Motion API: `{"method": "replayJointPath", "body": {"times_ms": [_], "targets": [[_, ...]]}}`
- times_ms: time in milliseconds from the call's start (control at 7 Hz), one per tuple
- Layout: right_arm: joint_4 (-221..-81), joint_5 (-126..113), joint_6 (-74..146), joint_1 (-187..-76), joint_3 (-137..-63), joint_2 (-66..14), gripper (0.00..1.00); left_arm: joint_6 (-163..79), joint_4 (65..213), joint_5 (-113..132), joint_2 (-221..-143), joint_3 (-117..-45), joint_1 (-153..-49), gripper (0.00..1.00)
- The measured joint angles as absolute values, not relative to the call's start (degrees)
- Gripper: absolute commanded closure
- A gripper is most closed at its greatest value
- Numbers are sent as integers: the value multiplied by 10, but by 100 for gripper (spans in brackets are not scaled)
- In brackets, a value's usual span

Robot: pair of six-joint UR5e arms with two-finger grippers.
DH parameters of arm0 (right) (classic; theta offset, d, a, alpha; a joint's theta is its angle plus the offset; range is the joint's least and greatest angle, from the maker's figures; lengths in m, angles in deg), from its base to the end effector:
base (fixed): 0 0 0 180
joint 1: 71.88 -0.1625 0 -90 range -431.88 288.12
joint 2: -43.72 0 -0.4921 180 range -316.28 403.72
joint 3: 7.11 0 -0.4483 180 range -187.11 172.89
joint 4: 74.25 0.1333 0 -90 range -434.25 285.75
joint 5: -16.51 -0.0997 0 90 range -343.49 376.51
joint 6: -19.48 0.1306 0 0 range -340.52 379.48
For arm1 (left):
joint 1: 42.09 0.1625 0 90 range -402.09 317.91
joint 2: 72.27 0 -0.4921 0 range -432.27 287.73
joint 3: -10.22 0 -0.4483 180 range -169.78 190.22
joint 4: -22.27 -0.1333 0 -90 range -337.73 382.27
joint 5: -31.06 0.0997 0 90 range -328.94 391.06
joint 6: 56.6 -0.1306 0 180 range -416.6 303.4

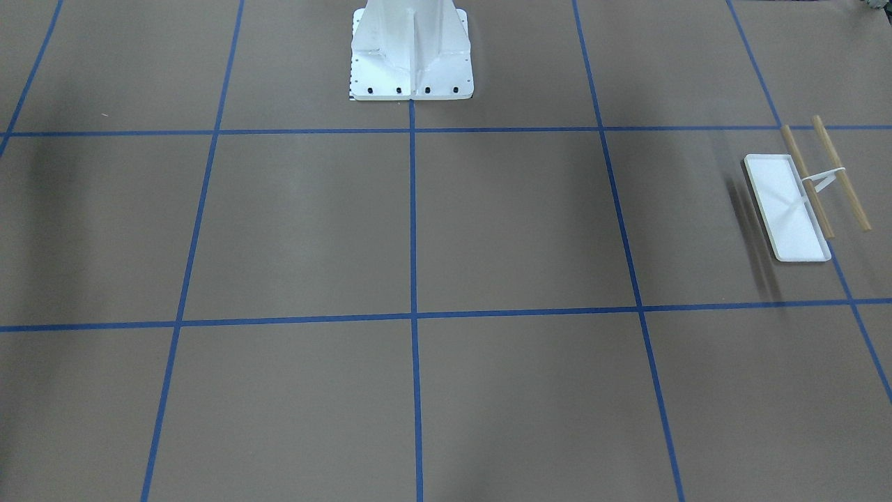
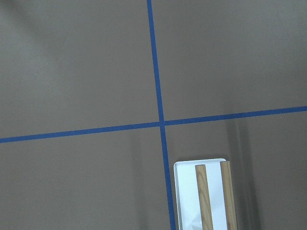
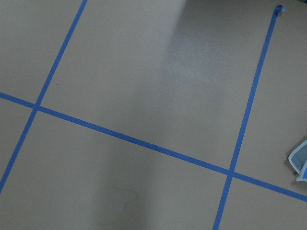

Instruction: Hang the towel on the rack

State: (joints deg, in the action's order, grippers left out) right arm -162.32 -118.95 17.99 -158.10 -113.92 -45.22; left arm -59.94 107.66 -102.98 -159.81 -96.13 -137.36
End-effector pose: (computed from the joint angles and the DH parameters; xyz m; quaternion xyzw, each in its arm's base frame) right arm 0.0032 -0.5620 0.5694 0.1509 -0.3837 -0.1081 0.9046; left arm -0.0908 -0.5215 0.6231 0.1028 0.3670 0.0148 0.9244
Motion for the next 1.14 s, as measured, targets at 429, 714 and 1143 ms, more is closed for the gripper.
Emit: {"method": "replayJointPath", "body": {"times_ms": [429,714,1143], "targets": [[-1623,-1195,181,-1581,-1138,-452,0,-600,1076,-1030,-1597,-962,-1374,2],[-1623,-1208,182,-1577,-1141,-451,0,-602,1079,-1030,-1596,-962,-1373,2],[-1623,-1254,190,-1574,-1153,-458,0,-604,1088,-1030,-1591,-963,-1374,2]]}}
